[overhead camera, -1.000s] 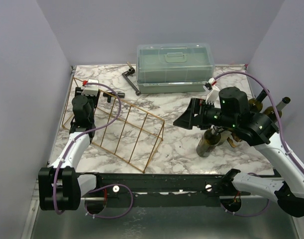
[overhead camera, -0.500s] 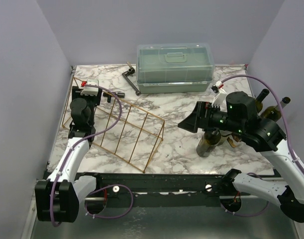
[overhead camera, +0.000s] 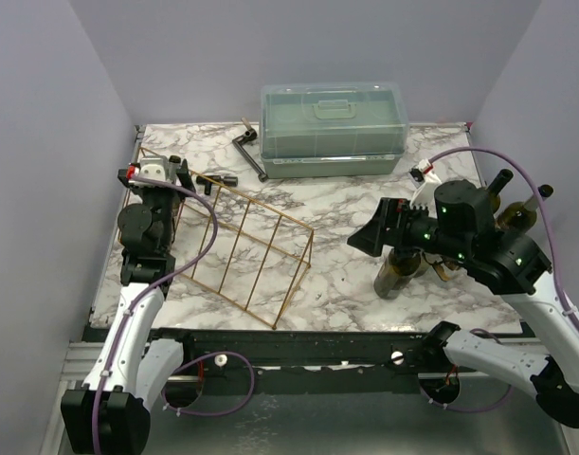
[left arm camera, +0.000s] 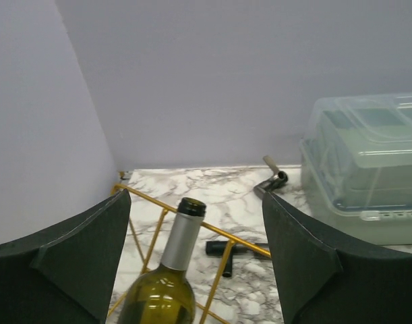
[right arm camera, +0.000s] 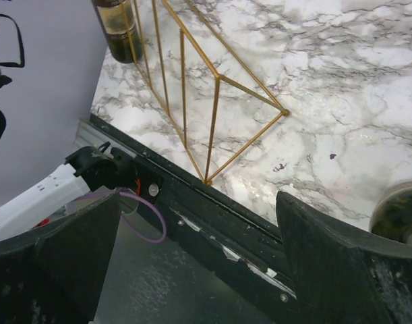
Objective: Put the wine bottle on the wine rack
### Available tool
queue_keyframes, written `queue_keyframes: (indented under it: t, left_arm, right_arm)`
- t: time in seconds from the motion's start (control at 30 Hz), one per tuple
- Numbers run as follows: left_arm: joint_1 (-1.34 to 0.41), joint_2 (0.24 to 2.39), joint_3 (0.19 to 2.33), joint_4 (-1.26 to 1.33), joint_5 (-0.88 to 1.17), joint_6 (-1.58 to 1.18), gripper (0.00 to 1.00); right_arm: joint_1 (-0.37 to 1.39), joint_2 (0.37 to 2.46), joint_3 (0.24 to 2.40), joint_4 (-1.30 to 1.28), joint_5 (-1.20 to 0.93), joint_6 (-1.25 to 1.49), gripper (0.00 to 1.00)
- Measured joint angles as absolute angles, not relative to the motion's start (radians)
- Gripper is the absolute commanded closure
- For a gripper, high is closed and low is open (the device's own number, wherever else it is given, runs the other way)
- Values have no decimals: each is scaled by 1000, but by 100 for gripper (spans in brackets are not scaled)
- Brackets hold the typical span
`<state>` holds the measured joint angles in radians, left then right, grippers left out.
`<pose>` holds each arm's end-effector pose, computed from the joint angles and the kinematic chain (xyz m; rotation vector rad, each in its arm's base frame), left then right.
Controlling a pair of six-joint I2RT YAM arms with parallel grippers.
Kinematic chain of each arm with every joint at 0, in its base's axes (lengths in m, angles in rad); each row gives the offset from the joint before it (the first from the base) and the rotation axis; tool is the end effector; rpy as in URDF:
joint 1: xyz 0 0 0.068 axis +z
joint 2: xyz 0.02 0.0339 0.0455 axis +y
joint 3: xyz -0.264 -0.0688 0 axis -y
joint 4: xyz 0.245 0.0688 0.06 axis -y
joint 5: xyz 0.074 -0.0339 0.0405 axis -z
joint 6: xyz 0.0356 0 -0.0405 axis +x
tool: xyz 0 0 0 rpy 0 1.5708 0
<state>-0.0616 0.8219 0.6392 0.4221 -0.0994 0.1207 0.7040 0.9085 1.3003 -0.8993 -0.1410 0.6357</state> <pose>0.1982 -0.0087 0.3473 0.0372 1.3330 0.1162 0.1162 0.1052 0.4176 -0.1678 2.2135 0.9327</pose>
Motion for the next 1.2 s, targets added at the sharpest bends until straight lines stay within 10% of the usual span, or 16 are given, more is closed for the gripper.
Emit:
queue_keyframes:
  t: [0.13, 1.2]
  left_arm:
    - [-72, 857, 662, 413, -39, 13, 1]
    - [-495, 916, 729, 302, 93, 9, 1]
  right_arm:
    - [704, 895, 1307, -938, -80, 635, 0]
    - [704, 772, 1279, -1169, 419, 810, 8]
